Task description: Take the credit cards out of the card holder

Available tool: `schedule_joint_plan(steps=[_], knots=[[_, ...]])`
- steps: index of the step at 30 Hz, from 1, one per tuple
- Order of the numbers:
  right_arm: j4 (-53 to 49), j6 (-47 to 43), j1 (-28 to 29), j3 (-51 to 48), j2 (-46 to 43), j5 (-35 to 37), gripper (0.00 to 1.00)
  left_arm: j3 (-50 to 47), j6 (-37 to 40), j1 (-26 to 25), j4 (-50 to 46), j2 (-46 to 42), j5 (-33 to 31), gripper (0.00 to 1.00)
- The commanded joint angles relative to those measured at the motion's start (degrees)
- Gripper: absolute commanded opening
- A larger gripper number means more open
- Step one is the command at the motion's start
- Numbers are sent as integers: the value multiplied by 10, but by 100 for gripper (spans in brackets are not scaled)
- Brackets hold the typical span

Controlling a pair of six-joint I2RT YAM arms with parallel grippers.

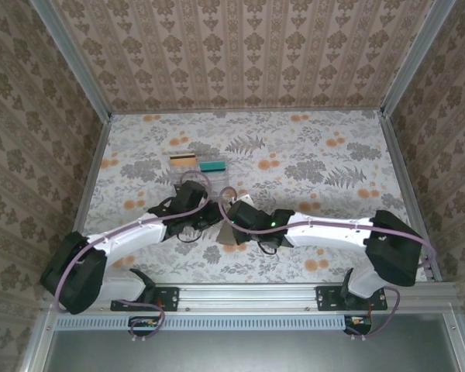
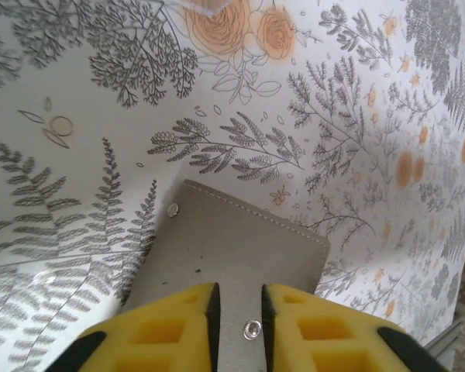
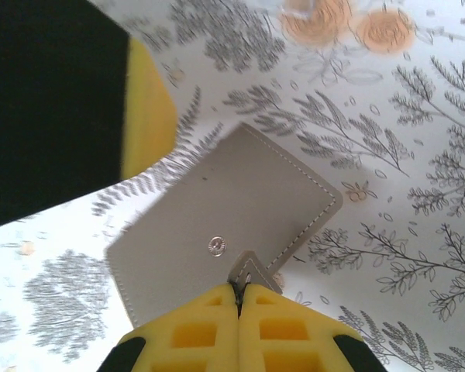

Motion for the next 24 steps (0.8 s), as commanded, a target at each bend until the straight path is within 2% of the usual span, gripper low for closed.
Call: schedule_joint_plan(steps=[1,5,8,9,13,24], knots=[[38,-3,-5,-5,-38,-36,0,24,23,14,-84,-60,-54,35],[53,-4,-11,4,-44,-74,0,25,38,39,-140,-122,-78,59],[64,-5,-13,11,-40,-90,0,22,47,53,-171,-162,-88,85],[63,-5,-13,11,-40,-91,0,20,49,56,-177,-172,-90,90],[49,3,-26,-2,-45,-82,0,9,51,60,-183,-191,-89,92],[17,13,-77,-89,-131,-60,0,4,49,59,-169,-180,-68,92]])
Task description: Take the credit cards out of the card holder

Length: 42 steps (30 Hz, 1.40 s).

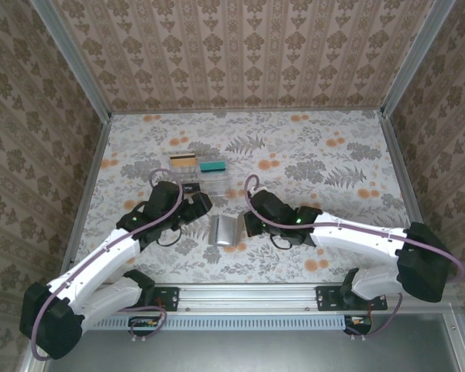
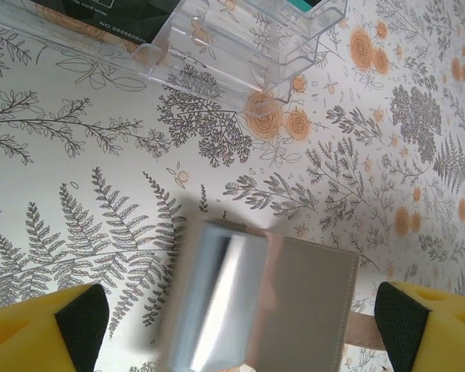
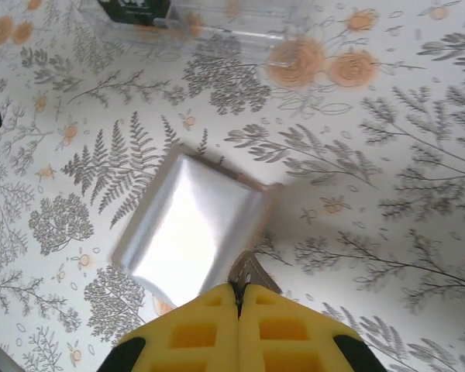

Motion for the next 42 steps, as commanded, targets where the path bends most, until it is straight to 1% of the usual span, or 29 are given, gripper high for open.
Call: schedule_joint_plan(steps=[1,3,5,7,10,13,18,20,21,24,26,27,28,30,33,38,42], knots=[[-23,10,-10,-18,-18,16,0,-3,12,1,-1,6,9,92],[-32,15,-13,-29,-19,30,0,0,13,1,2,15,15,92],[-43,20,-17,-35,-14,39,7,0,14,-1,7,24,27,88],[-59,27,-19,-36,-9,53,31,3,17,-7,12,37,34,85],[-68,25,-19,-30,-3,50,51,4,21,-18,19,49,35,80],[-57,23,-19,-22,14,26,53,2,20,-25,27,59,35,78],[-41,23,-19,-1,60,-3,54,2,24,-35,38,74,41,77],[-38,22,-20,7,76,-8,53,0,26,-38,41,80,45,74],[-39,21,-20,11,84,-8,51,1,27,-38,44,85,49,71],[-46,17,-20,20,102,-3,39,-3,28,-41,55,98,61,64],[-49,17,-20,20,109,3,24,-7,28,-42,67,109,72,59],[-51,18,-20,19,112,8,19,-8,28,-42,71,117,76,57],[-53,19,-20,19,114,12,18,-9,29,-43,75,122,80,56],[-57,17,-21,18,122,16,7,-13,31,-43,84,137,84,53],[-55,18,-21,16,128,14,4,-23,32,-43,100,154,89,50],[-49,23,-21,11,125,15,4,-29,32,-44,132,191,111,47],[-48,25,-22,9,125,14,4,-29,32,-47,145,212,118,47]])
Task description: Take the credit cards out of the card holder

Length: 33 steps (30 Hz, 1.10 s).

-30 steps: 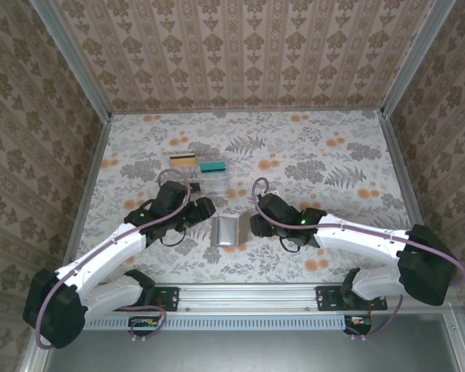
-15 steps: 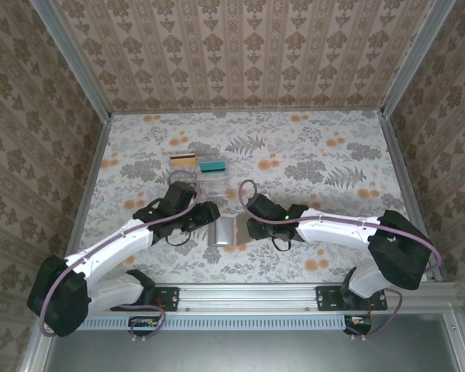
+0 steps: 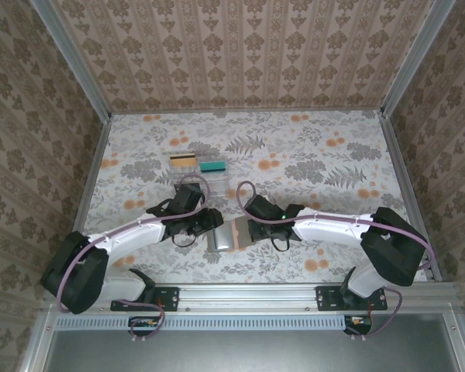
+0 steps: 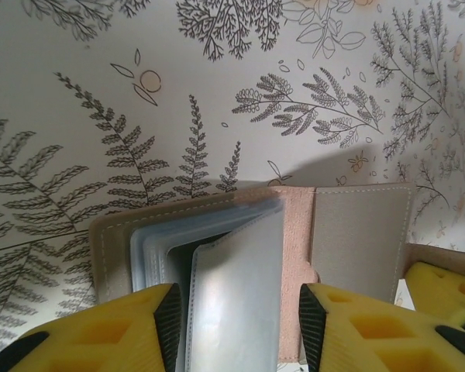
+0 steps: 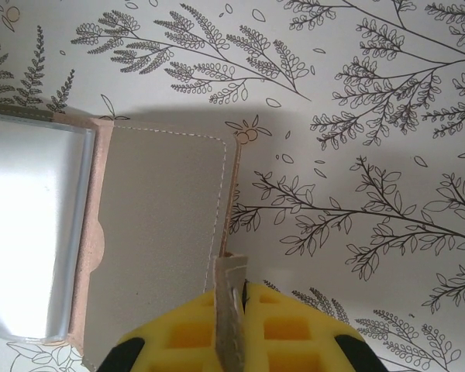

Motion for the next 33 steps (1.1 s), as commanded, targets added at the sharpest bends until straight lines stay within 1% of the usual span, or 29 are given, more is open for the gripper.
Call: schedule_joint_plan(steps=[1,11,14,17,20,24,25,28,33], knots=[[-4,10,-3,2,4,9,4,-8,9,-5,27,13,20,47],[3,15,-3,-1,8,7,5,-1,9,-15,80,56,59,47],[1,15,-3,-1,5,7,5,3,12,-18,58,46,48,47],[3,15,-3,-5,2,8,5,-7,13,-18,66,29,47,48],[5,18,-3,-5,1,8,6,-7,17,-18,98,41,74,47],[11,19,-3,-5,-1,7,7,12,20,-22,132,96,121,46],[10,19,-3,-5,-1,7,7,19,21,-24,133,104,125,44],[8,20,-3,-5,-4,8,7,35,25,-27,111,102,109,43],[9,23,-3,-12,-11,9,5,37,33,-26,19,32,24,43]])
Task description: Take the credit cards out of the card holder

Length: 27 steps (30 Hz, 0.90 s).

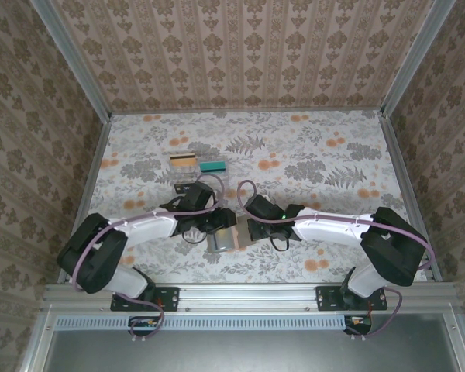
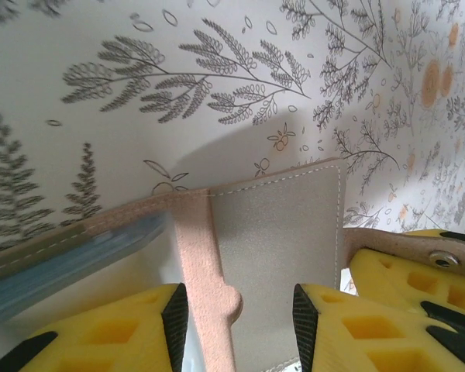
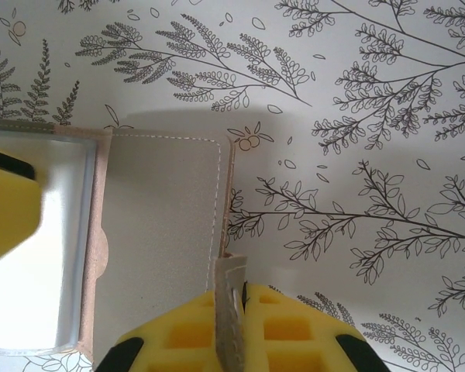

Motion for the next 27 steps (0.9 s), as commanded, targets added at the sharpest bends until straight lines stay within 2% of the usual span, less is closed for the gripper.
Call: schedule_joint_plan(steps=[1,7,27], knots=[[0,9,-4,-11,-12,9,4,12,18,-2,-83,-57,-65,43],[6,12,-3,-15,-9,5,0,-17,5,-2,-151,-105,-111,44],[6,12,-2,-10,-6,-4,0,-47,-4,-4,-72,-63,-61,43]])
